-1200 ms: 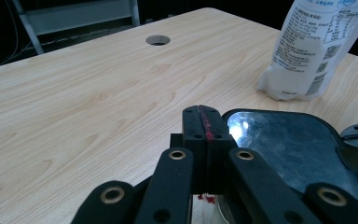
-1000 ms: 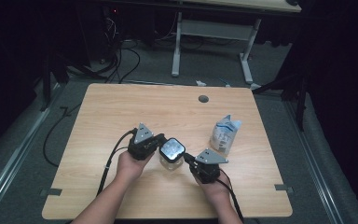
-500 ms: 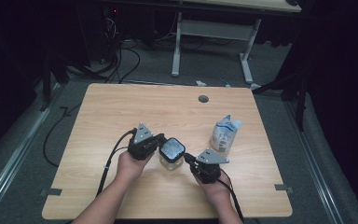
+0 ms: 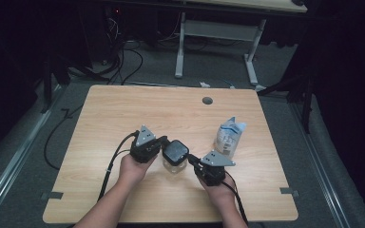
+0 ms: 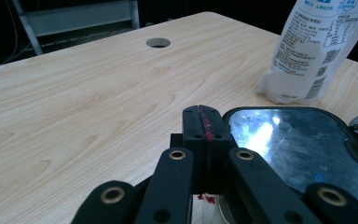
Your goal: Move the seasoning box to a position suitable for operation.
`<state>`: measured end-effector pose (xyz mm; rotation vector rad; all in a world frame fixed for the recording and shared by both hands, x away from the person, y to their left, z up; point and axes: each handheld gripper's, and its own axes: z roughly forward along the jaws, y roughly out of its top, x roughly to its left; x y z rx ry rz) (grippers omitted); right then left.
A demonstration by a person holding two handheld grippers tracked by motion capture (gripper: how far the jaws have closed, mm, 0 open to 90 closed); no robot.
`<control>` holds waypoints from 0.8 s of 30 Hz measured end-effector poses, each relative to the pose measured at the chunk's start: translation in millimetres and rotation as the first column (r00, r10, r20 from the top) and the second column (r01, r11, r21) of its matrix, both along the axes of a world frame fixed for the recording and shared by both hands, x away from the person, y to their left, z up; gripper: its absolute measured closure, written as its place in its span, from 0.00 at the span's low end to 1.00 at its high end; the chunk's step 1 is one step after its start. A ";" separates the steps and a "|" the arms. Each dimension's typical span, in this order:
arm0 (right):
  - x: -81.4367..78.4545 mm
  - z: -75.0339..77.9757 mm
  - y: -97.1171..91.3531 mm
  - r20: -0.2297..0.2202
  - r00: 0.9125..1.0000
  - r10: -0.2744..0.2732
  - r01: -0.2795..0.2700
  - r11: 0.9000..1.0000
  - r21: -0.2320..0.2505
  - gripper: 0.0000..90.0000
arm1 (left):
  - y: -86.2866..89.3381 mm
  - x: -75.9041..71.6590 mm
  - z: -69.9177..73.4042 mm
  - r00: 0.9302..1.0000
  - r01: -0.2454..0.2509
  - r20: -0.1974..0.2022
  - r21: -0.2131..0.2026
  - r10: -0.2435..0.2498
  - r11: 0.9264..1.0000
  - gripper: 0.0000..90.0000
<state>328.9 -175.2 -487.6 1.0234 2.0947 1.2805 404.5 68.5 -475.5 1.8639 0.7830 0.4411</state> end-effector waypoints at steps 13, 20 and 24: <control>0.4 -1.0 1.9 -0.005 1.000 -0.004 0.004 1.000 -0.028 0.99 | 0.4 0.3 -0.6 1.000 -0.001 -0.003 -0.010 0.001 1.000 1.00; 1.6 0.6 1.1 -0.004 1.000 0.001 -0.001 1.000 -0.014 0.99 | 0.8 0.7 -0.9 1.000 -0.002 -0.005 -0.012 0.002 1.000 1.00; 2.7 1.8 1.4 -0.002 1.000 0.005 -0.005 1.000 -0.007 0.99 | 1.0 0.6 -0.9 1.000 -0.002 -0.005 -0.011 0.002 1.000 1.00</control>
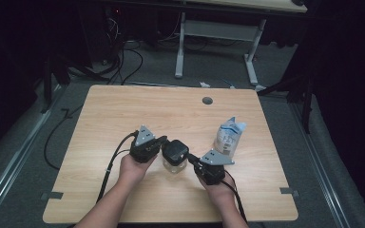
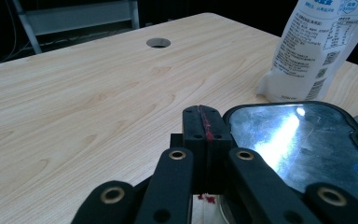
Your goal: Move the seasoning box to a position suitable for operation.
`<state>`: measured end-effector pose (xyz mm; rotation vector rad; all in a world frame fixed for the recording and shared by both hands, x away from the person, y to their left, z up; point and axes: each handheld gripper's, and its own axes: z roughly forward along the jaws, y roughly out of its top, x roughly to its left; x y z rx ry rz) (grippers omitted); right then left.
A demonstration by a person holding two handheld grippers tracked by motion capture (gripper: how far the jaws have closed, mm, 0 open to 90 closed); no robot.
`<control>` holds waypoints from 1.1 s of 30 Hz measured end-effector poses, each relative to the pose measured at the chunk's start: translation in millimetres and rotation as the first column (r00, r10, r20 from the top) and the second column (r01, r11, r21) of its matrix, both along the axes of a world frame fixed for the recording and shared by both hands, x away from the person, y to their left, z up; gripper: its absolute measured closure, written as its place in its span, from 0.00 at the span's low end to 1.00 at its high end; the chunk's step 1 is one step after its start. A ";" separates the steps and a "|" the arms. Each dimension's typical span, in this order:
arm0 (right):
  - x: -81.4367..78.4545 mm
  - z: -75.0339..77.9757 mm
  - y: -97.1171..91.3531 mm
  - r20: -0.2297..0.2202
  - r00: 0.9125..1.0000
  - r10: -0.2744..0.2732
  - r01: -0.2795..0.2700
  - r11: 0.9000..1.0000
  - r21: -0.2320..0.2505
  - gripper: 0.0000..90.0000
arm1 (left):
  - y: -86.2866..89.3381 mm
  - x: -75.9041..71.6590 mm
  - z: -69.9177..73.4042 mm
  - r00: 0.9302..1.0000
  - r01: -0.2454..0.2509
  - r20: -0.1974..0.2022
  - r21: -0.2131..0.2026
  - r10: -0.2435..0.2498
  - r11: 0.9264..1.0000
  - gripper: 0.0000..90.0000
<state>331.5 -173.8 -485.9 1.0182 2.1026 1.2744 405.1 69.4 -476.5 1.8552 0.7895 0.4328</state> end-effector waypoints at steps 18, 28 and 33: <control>5.4 6.7 4.0 0.017 1.000 0.018 -0.019 1.000 0.018 0.99 | 32.0 -31.4 -10.2 0.999 -0.022 -0.038 -0.033 0.020 0.999 0.97; 5.9 6.7 8.6 0.014 1.000 0.023 -0.023 1.000 0.019 0.99 | 26.4 -56.9 -22.9 0.998 0.022 -0.051 -0.045 -0.024 0.999 0.96; 5.7 8.0 9.3 0.020 0.999 0.026 -0.026 0.999 0.027 0.99 | 21.8 -62.8 -18.4 0.998 0.044 -0.046 -0.073 -0.048 0.996 0.96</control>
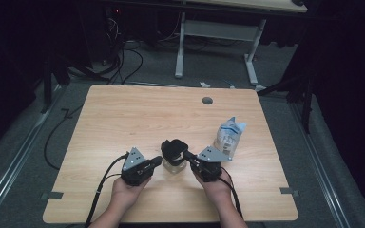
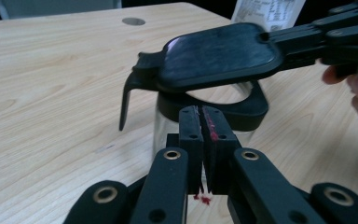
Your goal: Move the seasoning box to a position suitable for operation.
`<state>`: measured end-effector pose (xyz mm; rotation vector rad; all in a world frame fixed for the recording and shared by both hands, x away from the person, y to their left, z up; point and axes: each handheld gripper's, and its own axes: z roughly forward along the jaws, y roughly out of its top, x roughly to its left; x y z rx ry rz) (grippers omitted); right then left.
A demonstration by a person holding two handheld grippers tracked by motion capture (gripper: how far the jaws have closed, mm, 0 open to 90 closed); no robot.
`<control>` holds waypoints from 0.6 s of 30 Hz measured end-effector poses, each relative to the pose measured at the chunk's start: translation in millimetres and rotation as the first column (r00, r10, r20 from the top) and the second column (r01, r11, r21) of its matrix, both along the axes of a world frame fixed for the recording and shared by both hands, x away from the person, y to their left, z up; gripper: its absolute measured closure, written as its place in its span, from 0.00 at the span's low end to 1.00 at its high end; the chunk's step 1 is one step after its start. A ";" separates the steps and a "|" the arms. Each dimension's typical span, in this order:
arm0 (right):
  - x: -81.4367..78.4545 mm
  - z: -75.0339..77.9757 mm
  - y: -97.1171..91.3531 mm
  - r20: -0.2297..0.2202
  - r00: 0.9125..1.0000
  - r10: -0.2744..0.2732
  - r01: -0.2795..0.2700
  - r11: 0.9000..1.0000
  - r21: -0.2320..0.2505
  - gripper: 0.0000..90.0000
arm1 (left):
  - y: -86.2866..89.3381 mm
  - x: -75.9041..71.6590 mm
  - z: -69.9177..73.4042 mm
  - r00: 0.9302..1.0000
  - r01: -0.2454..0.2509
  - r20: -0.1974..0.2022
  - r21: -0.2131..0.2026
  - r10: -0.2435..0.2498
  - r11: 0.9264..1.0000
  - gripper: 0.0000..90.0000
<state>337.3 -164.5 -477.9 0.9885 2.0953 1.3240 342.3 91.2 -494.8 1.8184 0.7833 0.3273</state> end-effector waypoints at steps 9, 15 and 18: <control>2.2 2.2 -1.0 0.004 1.000 0.000 0.000 1.000 0.004 0.99 | -9.1 -3.8 5.4 1.000 0.024 0.005 -0.008 -0.024 1.000 0.97; 2.4 3.4 -1.0 0.010 1.000 0.002 -0.002 1.000 0.003 0.99 | -12.0 -5.0 9.3 0.999 0.037 0.017 0.006 -0.037 0.999 0.97; 2.4 3.3 -0.8 0.007 1.000 0.003 -0.003 1.000 0.006 0.99 | -13.1 -4.5 9.5 0.999 0.038 0.014 0.004 -0.038 0.999 0.97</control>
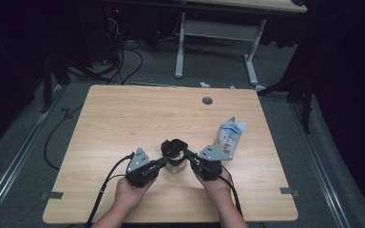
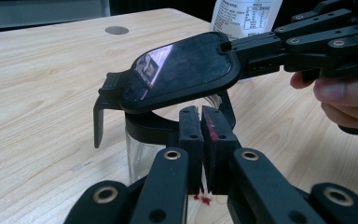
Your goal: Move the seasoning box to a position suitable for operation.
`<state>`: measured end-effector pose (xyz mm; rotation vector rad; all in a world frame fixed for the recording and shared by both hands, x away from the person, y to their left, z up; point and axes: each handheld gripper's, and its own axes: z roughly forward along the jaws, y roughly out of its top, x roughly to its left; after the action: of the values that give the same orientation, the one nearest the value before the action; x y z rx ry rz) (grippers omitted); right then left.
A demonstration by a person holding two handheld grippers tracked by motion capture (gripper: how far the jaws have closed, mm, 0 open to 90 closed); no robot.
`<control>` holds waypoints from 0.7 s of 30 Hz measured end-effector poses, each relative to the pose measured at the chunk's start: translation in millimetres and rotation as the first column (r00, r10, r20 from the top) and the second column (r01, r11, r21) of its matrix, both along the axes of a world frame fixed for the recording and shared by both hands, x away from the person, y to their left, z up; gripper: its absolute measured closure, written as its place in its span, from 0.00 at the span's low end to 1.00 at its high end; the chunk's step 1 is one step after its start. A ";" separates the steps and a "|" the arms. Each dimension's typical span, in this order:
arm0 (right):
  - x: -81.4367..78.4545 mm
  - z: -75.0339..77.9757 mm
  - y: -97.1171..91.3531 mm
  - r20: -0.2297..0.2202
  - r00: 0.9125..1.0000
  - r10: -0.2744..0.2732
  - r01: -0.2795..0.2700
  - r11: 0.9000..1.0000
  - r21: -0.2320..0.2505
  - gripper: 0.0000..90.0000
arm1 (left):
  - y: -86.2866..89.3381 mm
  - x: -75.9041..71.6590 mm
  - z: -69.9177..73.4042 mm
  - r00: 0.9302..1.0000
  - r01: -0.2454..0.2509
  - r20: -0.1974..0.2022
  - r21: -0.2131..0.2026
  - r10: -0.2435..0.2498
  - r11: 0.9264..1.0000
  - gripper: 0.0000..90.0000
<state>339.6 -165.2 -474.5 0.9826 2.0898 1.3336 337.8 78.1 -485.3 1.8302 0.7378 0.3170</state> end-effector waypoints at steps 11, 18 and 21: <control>-0.9 -1.3 1.7 -0.006 1.000 0.013 -0.013 1.000 -0.004 0.99 | -9.6 1.2 -1.2 1.000 0.015 -0.001 -0.004 -0.015 1.000 0.97; -2.5 -4.3 4.7 -0.017 1.000 0.026 -0.026 1.000 -0.014 1.00 | -10.8 2.4 0.7 1.000 0.012 0.003 -0.007 -0.012 1.000 0.97; -3.4 -6.1 6.8 -0.021 0.999 0.036 -0.036 0.999 -0.024 1.00 | -11.9 3.5 1.7 1.000 0.013 0.007 -0.007 -0.013 1.000 0.97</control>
<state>336.3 -158.4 -480.6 0.9564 2.1432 1.3174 341.2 66.2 -483.6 1.8261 0.7218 0.3120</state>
